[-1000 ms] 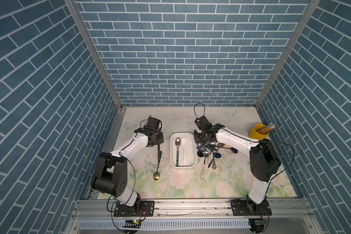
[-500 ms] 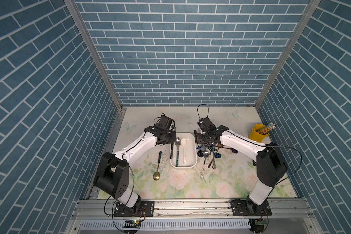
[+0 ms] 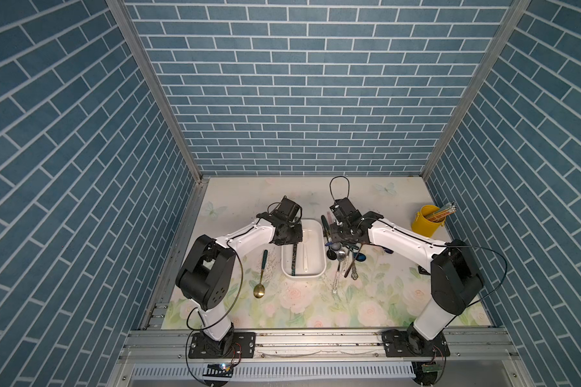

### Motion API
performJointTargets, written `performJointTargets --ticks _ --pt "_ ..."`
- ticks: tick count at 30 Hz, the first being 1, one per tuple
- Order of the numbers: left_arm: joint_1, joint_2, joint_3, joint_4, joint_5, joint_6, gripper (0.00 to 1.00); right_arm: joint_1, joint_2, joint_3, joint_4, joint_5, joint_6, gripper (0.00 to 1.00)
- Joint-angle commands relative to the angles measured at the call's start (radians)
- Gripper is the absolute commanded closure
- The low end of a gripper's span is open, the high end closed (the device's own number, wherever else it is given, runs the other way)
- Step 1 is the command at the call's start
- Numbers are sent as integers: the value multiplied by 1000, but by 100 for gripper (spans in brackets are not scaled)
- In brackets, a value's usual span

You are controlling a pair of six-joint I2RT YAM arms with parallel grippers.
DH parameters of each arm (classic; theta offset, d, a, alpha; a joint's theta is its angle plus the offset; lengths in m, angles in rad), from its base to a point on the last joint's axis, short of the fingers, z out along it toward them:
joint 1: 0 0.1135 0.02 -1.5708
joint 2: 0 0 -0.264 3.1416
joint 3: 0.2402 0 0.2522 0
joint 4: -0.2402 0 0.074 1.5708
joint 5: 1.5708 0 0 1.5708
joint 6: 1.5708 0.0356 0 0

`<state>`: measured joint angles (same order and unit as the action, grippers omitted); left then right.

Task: Put the spoon into the storage box
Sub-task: Place the spoon in the storage box.

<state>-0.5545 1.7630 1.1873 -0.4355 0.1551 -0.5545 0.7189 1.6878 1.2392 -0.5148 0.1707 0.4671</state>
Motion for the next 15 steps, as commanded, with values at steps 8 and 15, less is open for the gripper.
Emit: performJointTargets --ticks 8,15 --pt "-7 91 -4 34 3 -18 94 -4 -39 -67 -1 25 25 69" --pt "-7 103 -6 26 -5 -25 82 -4 -18 -64 1 23 17 69"
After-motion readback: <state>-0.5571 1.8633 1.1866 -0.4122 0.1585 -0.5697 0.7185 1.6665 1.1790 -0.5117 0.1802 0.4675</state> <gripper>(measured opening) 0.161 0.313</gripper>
